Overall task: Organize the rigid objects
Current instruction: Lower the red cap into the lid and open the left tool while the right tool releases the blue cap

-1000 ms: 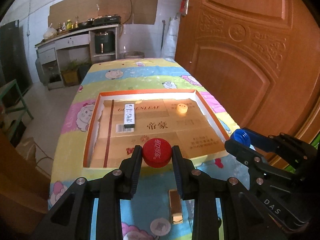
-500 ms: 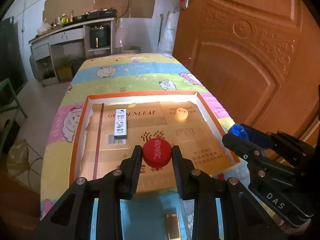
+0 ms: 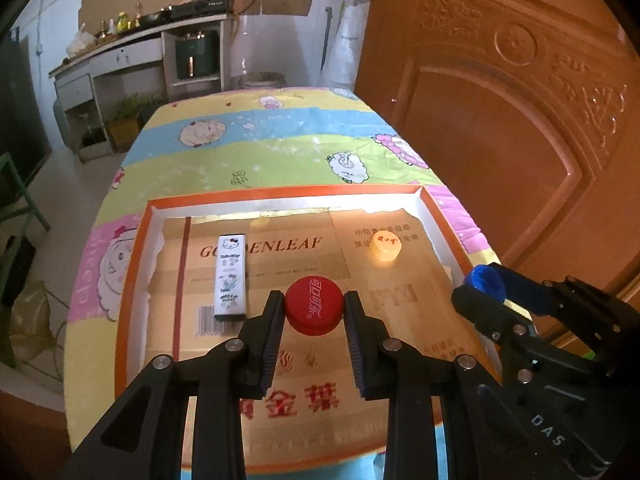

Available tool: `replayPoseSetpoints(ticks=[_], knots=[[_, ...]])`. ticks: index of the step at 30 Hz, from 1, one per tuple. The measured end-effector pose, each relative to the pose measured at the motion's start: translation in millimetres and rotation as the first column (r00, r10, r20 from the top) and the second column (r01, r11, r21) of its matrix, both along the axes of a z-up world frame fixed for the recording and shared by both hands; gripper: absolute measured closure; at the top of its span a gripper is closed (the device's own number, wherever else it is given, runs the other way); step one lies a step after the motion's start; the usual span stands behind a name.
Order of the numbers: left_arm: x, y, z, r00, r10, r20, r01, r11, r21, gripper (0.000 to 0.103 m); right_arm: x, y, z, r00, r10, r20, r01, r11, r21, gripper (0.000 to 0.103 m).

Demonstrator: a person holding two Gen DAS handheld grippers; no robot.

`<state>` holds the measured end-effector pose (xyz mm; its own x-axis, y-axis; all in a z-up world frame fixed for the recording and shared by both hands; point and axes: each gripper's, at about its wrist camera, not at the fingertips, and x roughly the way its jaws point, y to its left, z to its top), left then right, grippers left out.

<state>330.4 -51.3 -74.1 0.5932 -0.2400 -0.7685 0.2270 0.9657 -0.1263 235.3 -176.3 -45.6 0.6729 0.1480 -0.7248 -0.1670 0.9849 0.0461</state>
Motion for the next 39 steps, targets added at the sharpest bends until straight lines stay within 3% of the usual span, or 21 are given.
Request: replayPoseSetpoints(ticks=[12, 24, 32, 35, 37, 39], knots=[[37.4, -4.1, -27.2, 0.997, 0.037, -0.07, -0.037, 0.999, 0.0, 0.072, 35.8, -5.7, -26.1, 0.997, -0.033, -0.068, 0.034, 0.999, 0.016, 0.073], [49.7, -7.4, -51.1, 0.991, 0.04, -0.125, -0.039, 0.999, 0.015, 0.072, 42.1, -6.0, -48.1, 0.991, -0.043, -0.128, 0.043, 0.999, 0.0, 0.072], [48.6, -1.6, -52.6, 0.992, 0.056, -0.114, -0.056, 0.998, 0.002, 0.071, 43.9, -4.3, -58.2, 0.987, -0.05, -0.155, 0.047, 0.999, -0.019, 0.072], [48.2, -3.3, -52.6, 0.993, 0.044, -0.105, -0.043, 0.999, 0.01, 0.066, 43.3, -2.2, -59.0, 0.987, -0.048, -0.152, 0.043, 0.998, -0.04, 0.072], [47.2, -4.4, -52.5, 0.994, 0.038, -0.104, -0.037, 0.999, 0.014, 0.054, 42.5, -1.3, -59.4, 0.988, -0.048, -0.15, 0.041, 0.998, -0.046, 0.07], [45.1, -4.3, -52.2, 0.995, 0.037, -0.097, -0.036, 0.999, 0.018, 0.053, 41.0, -1.9, -59.4, 0.988, -0.049, -0.146, 0.044, 0.998, -0.042, 0.067]])
